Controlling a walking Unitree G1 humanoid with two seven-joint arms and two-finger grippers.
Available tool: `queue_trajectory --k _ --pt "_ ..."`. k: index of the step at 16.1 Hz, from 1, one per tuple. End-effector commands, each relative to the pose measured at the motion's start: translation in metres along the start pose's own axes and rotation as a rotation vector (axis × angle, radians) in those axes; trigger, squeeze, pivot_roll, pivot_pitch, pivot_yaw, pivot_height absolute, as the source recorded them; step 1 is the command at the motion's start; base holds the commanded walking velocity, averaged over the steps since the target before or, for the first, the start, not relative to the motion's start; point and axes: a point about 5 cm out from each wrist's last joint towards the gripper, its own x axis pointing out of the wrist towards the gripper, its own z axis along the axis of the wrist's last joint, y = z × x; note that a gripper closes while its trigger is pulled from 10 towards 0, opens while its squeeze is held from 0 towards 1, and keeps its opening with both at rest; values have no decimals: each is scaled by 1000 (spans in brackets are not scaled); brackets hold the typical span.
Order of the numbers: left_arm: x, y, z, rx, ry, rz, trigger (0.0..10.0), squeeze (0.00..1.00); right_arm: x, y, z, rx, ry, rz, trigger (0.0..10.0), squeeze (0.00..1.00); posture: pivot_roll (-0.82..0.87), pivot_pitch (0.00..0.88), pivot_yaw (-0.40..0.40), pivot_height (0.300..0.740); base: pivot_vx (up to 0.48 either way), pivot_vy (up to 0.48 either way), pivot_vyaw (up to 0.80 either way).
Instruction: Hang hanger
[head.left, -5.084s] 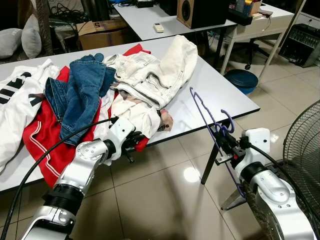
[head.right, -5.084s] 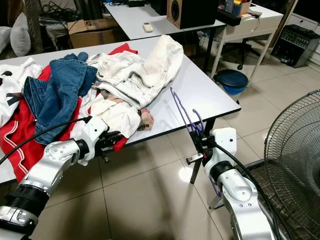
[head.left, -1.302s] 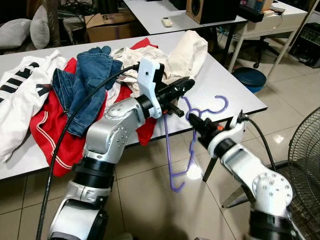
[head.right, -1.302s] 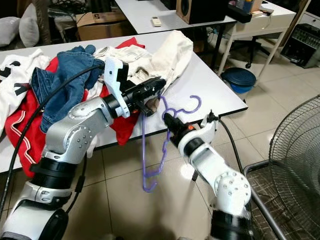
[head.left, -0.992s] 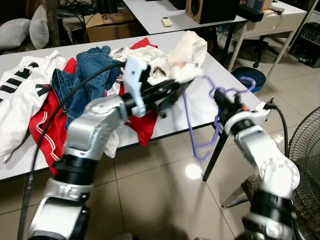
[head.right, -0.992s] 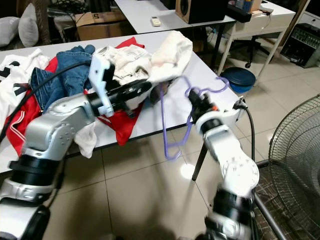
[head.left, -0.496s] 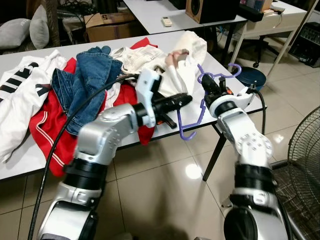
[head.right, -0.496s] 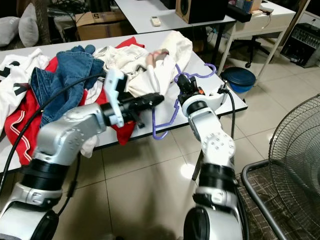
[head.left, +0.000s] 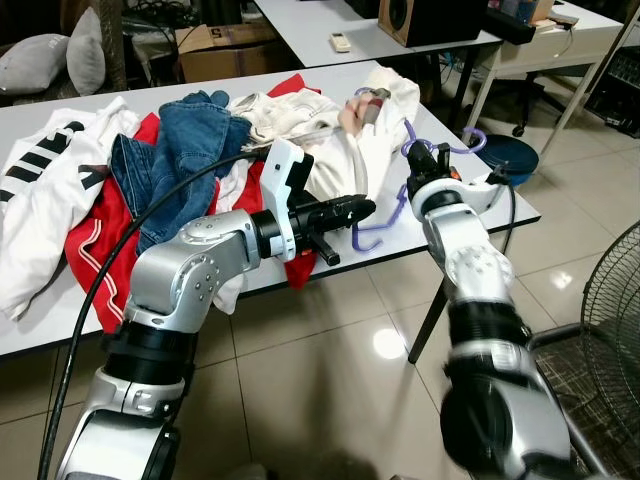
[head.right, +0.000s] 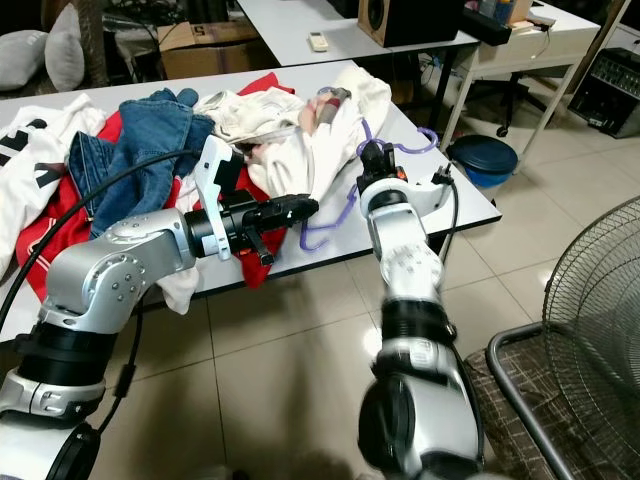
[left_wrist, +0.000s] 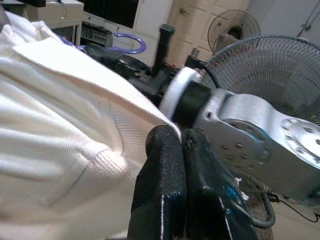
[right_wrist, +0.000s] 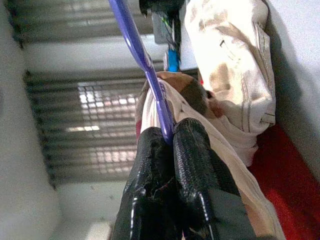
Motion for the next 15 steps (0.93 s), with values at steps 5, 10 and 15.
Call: queue_trajectory --k 5,10,15 --pt "-1 -29 0 -97 -16 -178 0 0 7 12 19 53 -201 54 10000 0 -89 0 1 740 0 0 0" --pt "-9 -39 3 -115 -2 -248 0 0 12 15 9 51 -171 77 10000 0 -81 0 -7 740 0 0 0" --pt "-17 23 15 2 -115 272 0 0 5 21 -31 -354 159 174 10000 0 -76 0 -20 740 0 0 0"
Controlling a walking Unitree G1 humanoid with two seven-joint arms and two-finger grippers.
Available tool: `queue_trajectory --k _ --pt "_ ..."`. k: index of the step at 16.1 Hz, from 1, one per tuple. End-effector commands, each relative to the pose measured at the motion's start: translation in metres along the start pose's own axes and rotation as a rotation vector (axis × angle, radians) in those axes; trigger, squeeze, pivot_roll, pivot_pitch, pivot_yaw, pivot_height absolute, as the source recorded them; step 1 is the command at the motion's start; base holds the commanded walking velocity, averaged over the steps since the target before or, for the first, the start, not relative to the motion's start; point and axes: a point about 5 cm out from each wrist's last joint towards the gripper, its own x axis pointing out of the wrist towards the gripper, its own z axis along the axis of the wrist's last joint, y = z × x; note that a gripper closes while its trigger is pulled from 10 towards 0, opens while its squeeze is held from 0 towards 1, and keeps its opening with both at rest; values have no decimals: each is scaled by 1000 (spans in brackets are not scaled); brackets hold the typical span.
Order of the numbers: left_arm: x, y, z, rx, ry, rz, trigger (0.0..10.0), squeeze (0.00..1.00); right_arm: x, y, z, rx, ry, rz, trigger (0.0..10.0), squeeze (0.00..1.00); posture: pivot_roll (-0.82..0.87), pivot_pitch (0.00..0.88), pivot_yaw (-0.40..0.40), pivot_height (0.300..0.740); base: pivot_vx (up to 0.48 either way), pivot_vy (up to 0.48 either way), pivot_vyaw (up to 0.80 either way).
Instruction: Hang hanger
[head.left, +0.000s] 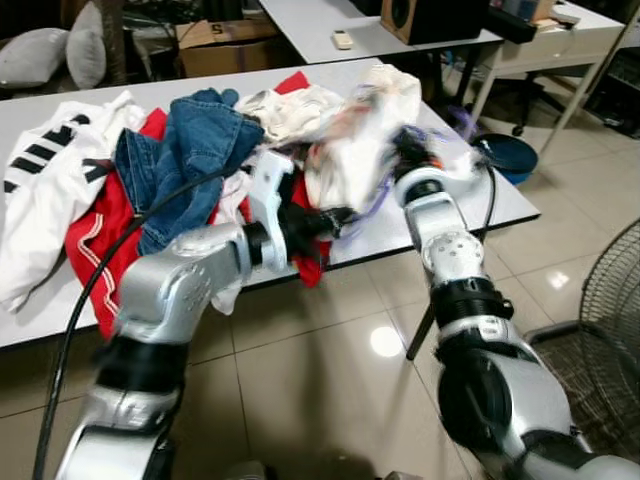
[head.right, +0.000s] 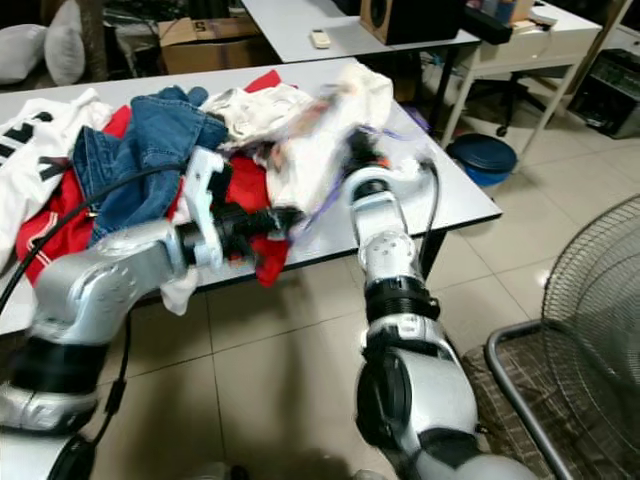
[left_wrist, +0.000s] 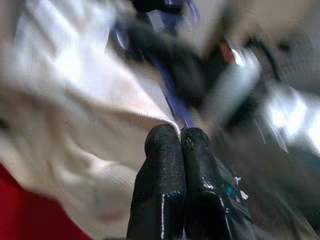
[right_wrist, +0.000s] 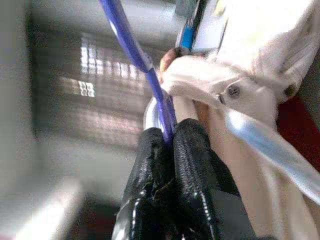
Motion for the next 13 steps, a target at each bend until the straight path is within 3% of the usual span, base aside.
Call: queue_trajectory --k 1,3,5,6,8,10,11,13 --pt "-1 2 17 36 -73 25 0 0 -1 5 -2 -69 36 29 10000 0 -76 0 -20 740 0 0 0" --pt "-5 1 48 91 -242 15 0 0 -20 -5 -5 -236 114 15 10000 0 -80 0 -19 740 0 0 0" --pt "-4 -5 73 103 -379 -3 0 0 -45 -13 13 -229 53 -10 10000 0 -88 0 -13 740 0 0 0" --pt "-3 -7 78 115 -399 -16 0 0 -52 -13 21 -222 26 -13 10000 0 -96 0 -5 740 0 0 0" --pt "-1 -7 91 216 -379 -51 0 0 -76 -3 47 -205 -29 38 10000 0 -124 0 22 740 0 0 0" --pt "3 0 88 315 -313 -22 0 0 -91 -2 32 -335 171 73 10000 0 -144 0 41 740 0 0 0" --pt "5 -1 85 349 -291 -37 0 0 -105 -9 16 -372 324 59 10000 0 -156 0 52 740 0 0 0" --pt "10 -10 83 318 -307 -92 0 0 -124 -31 -2 -325 438 -76 10000 0 -160 0 56 740 0 0 0"
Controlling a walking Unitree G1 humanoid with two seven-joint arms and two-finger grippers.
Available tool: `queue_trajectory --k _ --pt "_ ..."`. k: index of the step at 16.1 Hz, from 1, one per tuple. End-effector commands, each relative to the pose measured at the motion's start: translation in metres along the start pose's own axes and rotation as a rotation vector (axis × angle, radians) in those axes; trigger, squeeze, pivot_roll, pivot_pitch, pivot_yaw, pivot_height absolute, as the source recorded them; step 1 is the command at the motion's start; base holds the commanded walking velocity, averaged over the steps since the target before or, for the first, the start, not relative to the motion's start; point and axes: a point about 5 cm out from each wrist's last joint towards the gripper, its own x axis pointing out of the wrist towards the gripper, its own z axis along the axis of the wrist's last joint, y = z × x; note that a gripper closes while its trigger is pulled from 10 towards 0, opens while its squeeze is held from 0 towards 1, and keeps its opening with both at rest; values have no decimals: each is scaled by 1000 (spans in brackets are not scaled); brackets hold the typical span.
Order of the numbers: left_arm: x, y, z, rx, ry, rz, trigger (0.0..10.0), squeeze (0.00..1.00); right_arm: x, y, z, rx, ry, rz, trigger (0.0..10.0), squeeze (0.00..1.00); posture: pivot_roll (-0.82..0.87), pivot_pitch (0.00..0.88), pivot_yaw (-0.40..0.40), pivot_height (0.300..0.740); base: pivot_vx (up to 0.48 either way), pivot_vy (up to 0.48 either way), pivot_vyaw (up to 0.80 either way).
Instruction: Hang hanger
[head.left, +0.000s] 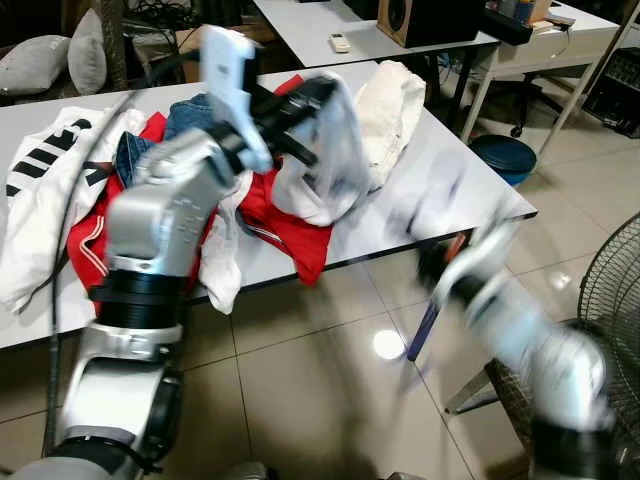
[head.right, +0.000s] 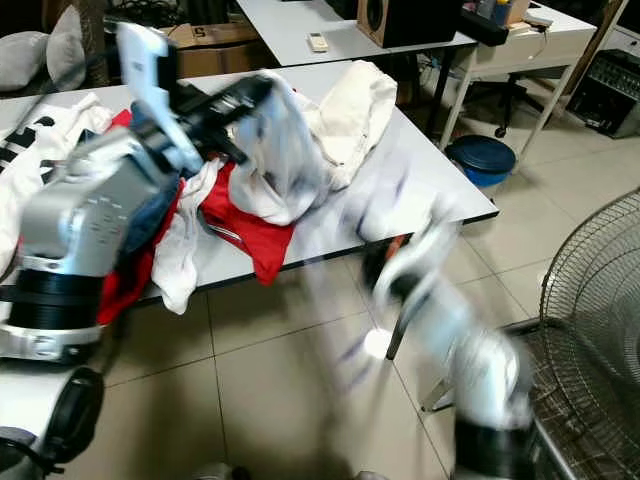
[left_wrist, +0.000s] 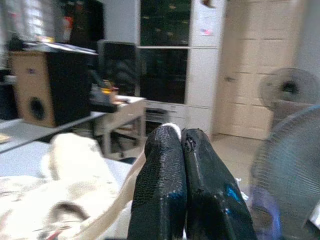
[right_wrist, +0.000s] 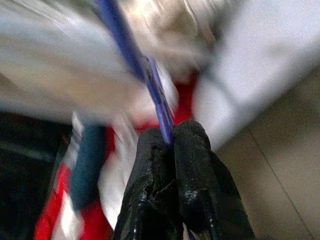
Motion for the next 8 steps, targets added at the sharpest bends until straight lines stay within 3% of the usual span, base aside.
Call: queue_trajectory --k 1,2,4,5,8 --pt "3 -7 7 24 -24 -53 0 0 -5 0 -1 -60 37 -31 10000 0 -166 0 66 740 0 0 0" --pt "4 -10 2 28 1 -80 0 0 -10 -1 -1 -26 28 -25 10000 0 -166 0 66 740 0 0 0" --pt "1 -14 -9 54 57 -108 0 0 -18 4 4 -78 10 3 10000 0 -170 0 72 740 0 0 0" --pt "-1 -13 -14 76 86 -104 0 0 -22 12 9 16 -44 71 10000 0 -170 0 70 740 0 0 0" --pt "-5 -11 -18 91 112 -95 0 0 -30 17 14 8 -76 85 10000 0 -168 0 67 740 0 0 0"
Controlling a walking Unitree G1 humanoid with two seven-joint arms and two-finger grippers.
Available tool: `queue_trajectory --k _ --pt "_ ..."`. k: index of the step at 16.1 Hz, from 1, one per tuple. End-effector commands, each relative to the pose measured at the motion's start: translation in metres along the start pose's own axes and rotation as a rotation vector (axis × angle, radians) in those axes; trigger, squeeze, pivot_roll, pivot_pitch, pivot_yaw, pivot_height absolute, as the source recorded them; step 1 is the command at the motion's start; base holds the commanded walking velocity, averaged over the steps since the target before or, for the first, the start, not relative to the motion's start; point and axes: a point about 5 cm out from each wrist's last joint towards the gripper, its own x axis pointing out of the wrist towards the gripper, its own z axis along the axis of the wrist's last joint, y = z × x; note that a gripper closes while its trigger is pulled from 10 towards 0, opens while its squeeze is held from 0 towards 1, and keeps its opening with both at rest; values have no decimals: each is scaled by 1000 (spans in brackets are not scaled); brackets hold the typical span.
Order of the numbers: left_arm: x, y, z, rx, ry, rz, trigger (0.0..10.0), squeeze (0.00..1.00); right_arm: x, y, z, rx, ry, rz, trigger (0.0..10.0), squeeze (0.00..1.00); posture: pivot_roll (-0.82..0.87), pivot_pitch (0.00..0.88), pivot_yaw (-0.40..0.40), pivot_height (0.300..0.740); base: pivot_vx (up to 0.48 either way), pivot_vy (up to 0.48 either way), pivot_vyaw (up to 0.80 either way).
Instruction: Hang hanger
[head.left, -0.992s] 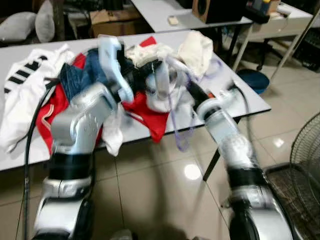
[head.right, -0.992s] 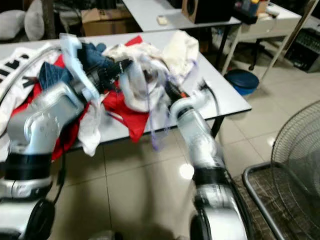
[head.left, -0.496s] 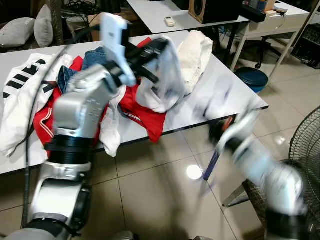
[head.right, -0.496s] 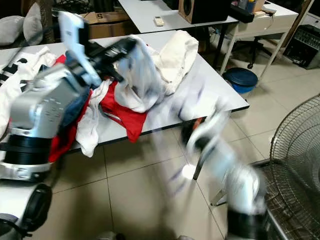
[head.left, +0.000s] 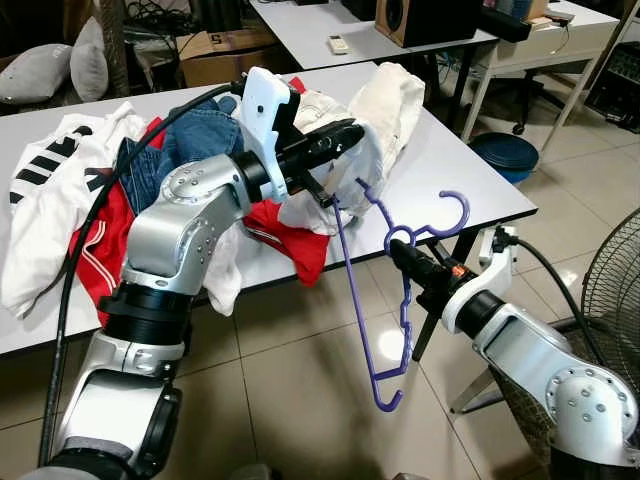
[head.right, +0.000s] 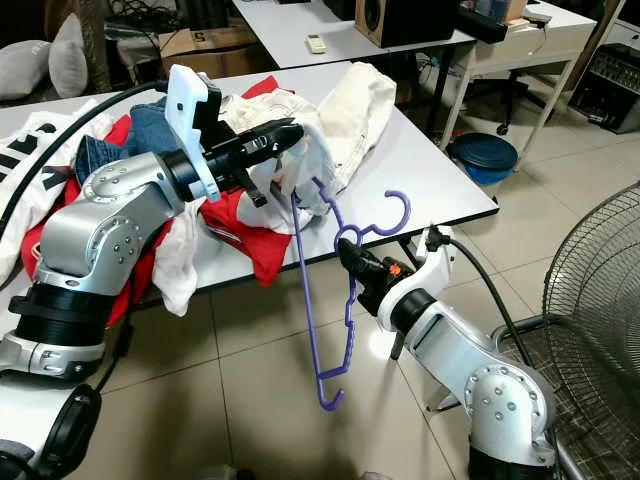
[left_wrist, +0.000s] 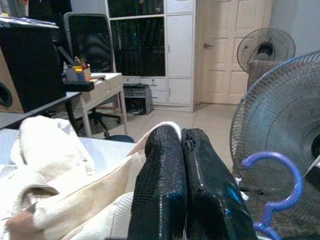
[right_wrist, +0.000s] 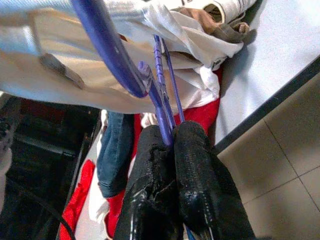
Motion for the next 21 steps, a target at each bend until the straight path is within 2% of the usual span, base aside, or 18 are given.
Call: queue_trajectory --k 1,2,5,6,7,8,9,10,11,13,15,16,17,18,19,20,21 --pt "-2 0 1 42 14 -3 0 0 -7 10 7 15 -42 50 10000 0 -167 0 62 740 0 0 0" --pt "-3 0 1 42 15 -4 0 0 -8 10 8 19 -47 54 10000 0 -167 0 62 740 0 0 0" --pt "-5 1 -4 62 53 -10 0 0 -6 -9 9 83 -59 -91 10000 0 -164 0 56 740 0 0 0" --pt "-6 7 -17 116 130 40 784 0 -7 -10 10 127 -72 -97 10000 0 -164 0 54 740 0 0 0" --pt "-5 8 -22 122 149 51 1608 0 -8 -11 11 143 -77 -98 10000 0 -159 0 46 740 0 0 0" --pt "0 12 -38 127 192 119 7255 0 -7 -14 12 180 -91 -116 10000 0 -159 0 43 740 0 0 0" --pt "5 16 -47 128 223 170 10000 0 -6 -18 12 197 -99 -138 10000 0 -159 0 43 740 0 0 0" --pt "11 21 -61 126 269 229 10000 0 -3 -23 13 225 -113 -165 10000 0 -157 0 38 740 0 0 0" --pt "14 26 -73 140 322 269 10000 1000 0 -25 15 243 -125 -175 10000 0 -159 0 39 740 0 0 0" --pt "16 31 -85 235 397 312 10000 1000 3 -24 20 252 -134 -176 10000 0 -161 0 40 740 0 0 0" --pt "16 30 -88 289 418 293 10000 1000 4 -23 21 254 -136 -174 10000 0 -169 0 51 740 0 0 0" --pt "15 28 -89 296 400 260 10000 953 6 -22 21 251 -132 -173 10000 0 -171 0 55 740 0 0 0" --pt "12 25 -87 216 345 221 10000 0 7 -22 20 254 -130 -173 10000 0 -169 0 54 740 0 0 0" --pt "1 22 -84 90 260 184 10000 0 9 -21 19 260 -127 -175 10000 0 -167 0 51 740 0 0 0" --pt "-13 25 -84 34 237 201 10000 0 10 -21 19 264 -125 -178 10000 0 -163 0 49 740 0 0 0" --pt "-24 29 -86 43 254 227 10000 0 10 -22 19 265 -123 -181 10000 0 -163 0 49 740 0 0 0" --pt "-28 30 -87 64 266 233 10000 0 11 -22 19 265 -122 -183 10000 0 -163 0 49 740 0 0 0"
